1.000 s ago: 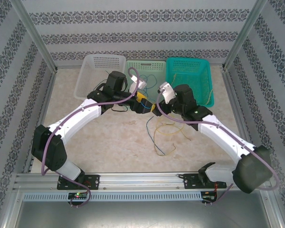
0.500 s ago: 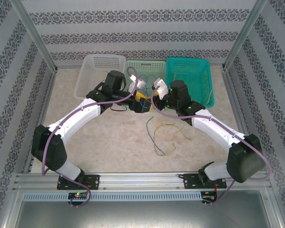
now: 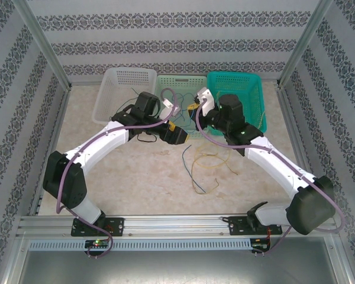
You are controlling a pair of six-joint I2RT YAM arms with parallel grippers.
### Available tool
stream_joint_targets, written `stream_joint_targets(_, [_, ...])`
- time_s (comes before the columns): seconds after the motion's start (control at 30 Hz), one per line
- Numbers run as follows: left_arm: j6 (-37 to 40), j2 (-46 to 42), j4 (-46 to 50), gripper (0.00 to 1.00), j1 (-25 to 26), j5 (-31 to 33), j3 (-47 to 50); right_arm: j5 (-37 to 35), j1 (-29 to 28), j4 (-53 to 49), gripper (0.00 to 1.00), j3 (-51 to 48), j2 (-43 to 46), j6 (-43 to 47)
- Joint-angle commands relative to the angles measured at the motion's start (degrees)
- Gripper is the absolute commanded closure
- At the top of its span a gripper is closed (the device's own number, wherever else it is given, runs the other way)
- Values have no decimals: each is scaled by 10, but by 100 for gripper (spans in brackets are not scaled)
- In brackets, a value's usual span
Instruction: Untangle the cables
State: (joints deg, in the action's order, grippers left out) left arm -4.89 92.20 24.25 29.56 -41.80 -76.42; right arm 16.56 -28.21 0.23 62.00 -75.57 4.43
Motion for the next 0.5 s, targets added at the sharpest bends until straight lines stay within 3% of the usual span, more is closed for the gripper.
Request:
stream_joint_targets(0.0, [2, -16, 10, 6, 1, 60, -2, -26, 5, -47, 100, 37, -22, -5])
stream_joint_targets(0.13, [-30, -36, 1, 0, -6, 152, 5, -58, 12, -94, 100, 79, -75, -21])
stream_joint_targets(0.47, [-69, -93, 3, 0, -19, 299, 35, -87, 42, -259, 100, 301, -294, -106])
